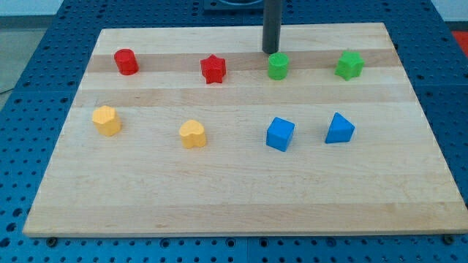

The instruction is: Push the red star closer to the red circle

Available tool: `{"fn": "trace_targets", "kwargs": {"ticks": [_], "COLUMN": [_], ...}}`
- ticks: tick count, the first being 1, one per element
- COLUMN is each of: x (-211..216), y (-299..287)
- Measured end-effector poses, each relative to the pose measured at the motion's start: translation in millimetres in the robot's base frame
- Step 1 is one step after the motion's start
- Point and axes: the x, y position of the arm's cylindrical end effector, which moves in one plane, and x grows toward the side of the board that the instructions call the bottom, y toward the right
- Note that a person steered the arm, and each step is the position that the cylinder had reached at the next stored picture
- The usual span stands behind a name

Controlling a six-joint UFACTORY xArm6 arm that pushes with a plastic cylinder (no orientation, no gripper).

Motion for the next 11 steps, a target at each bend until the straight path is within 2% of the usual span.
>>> {"fn": "trace_targets", "kwargs": {"ticks": [1, 2, 3, 6, 7, 8, 11], "x": [11.7, 41.7, 64.9, 68.1, 68.3, 64.6, 59.9], "y": [13.9, 13.0, -17.6, -166.4, -170.6, -138.7, -210.7]}}
